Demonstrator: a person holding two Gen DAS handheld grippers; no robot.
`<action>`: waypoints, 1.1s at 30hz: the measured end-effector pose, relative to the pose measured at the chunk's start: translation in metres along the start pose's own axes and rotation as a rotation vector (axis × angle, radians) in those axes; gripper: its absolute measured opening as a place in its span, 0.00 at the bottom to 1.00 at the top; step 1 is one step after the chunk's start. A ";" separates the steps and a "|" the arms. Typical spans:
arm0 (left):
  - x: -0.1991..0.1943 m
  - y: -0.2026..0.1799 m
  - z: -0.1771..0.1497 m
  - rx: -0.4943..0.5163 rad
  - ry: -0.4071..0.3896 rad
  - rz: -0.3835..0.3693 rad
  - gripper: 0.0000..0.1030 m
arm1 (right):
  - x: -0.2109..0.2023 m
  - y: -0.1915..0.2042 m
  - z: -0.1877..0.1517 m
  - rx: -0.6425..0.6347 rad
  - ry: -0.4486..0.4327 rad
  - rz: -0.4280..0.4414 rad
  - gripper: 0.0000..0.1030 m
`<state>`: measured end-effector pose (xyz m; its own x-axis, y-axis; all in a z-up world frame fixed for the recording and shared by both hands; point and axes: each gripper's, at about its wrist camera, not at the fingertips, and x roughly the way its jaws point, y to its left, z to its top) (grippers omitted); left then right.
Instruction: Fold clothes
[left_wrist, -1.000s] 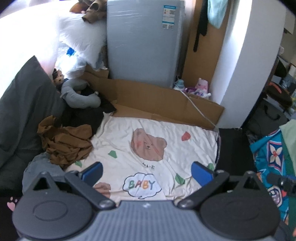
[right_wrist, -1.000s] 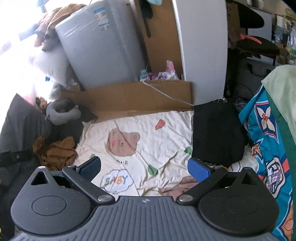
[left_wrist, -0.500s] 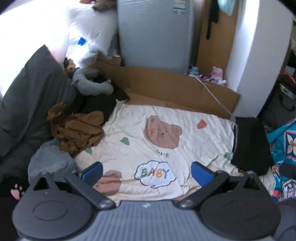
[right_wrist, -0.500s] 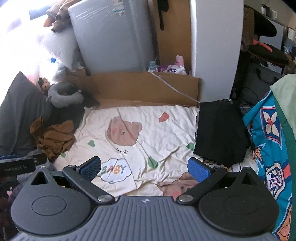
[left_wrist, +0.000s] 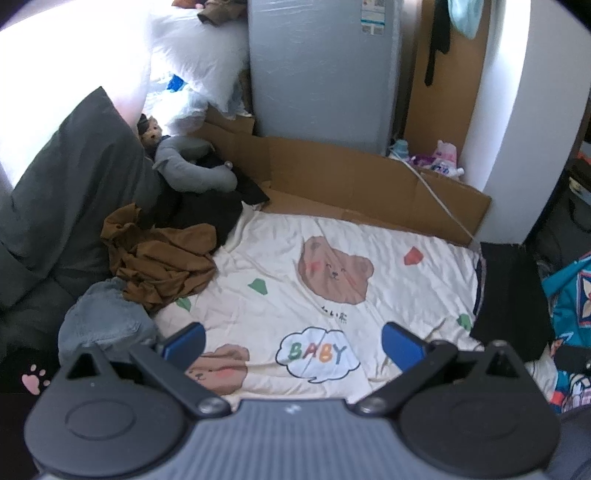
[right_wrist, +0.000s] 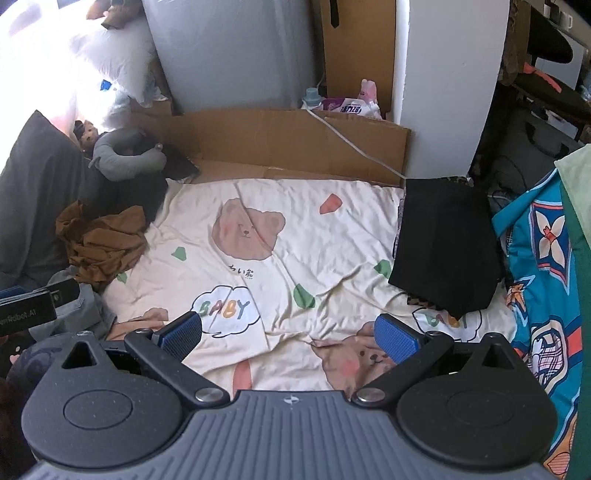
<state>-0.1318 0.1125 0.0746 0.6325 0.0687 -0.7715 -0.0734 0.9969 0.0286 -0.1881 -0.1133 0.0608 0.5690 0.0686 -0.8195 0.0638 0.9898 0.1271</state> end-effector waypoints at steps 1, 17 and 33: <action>0.002 0.001 0.001 0.001 0.007 -0.005 1.00 | 0.000 -0.001 0.000 0.004 -0.004 0.000 0.99; 0.015 0.005 0.006 -0.025 0.050 -0.033 0.99 | 0.006 -0.010 0.005 0.028 -0.005 -0.012 0.99; 0.011 -0.002 0.005 0.018 0.057 -0.050 0.96 | 0.002 -0.007 0.003 0.013 0.013 -0.014 0.99</action>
<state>-0.1211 0.1118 0.0687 0.5898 0.0173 -0.8074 -0.0285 0.9996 0.0006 -0.1849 -0.1208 0.0604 0.5571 0.0563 -0.8285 0.0828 0.9889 0.1229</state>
